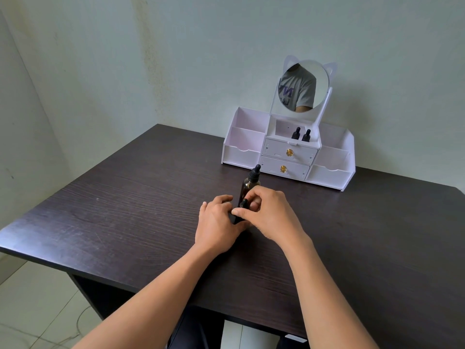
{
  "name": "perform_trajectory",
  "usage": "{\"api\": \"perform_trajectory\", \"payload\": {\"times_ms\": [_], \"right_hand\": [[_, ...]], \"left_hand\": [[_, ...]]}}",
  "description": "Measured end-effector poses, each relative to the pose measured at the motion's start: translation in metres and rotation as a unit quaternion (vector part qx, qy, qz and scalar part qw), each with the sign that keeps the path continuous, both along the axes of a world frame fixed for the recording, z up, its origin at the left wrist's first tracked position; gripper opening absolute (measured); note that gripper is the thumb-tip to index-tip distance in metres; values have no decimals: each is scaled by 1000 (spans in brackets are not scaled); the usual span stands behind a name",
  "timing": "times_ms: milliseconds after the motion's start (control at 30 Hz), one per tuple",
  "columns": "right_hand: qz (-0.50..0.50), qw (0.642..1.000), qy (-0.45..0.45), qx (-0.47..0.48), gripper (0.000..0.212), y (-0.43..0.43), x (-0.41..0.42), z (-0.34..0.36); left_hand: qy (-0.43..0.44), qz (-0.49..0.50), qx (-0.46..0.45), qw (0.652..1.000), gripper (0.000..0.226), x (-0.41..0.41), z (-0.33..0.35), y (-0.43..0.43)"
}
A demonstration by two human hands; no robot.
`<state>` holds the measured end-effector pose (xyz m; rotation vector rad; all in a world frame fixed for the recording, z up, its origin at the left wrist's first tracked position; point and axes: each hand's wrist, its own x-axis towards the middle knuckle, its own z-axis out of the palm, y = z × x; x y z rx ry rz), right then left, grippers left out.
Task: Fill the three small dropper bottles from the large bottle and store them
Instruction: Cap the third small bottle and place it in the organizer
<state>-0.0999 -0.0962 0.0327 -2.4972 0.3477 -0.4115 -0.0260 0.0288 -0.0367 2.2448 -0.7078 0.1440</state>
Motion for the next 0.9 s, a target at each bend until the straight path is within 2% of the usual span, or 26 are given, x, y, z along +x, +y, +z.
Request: {"api": "perform_trajectory", "payload": {"times_ms": [100, 167, 300, 500, 600, 700, 800, 900], "right_hand": [[-7, 1000, -11, 11, 45, -4, -2, 2], [2, 1000, -19, 20, 42, -5, -2, 4], [41, 999, -12, 33, 37, -5, 1, 6], [39, 999, -1, 18, 32, -4, 3, 2], [22, 1000, 1, 18, 41, -4, 1, 3], [13, 999, -16, 33, 50, -4, -1, 5], [33, 998, -30, 45, 50, -2, 0, 7], [63, 997, -15, 42, 48, 0, 2, 8]], "left_hand": [[0, -3, 3, 1000, 44, 2, -3, -1], [3, -1, 3, 1000, 46, 3, -3, -1], [9, -2, -10, 1000, 31, 0, 1, 0], [5, 0, -7, 1000, 34, 0, 1, 0], [4, -2, -11, 1000, 31, 0, 1, 0], [-1, -2, -8, 1000, 36, 0, 0, -1], [-1, 2, -3, 1000, 39, 0, 0, 0], [-2, -3, -5, 1000, 29, 0, 1, 0]]}}
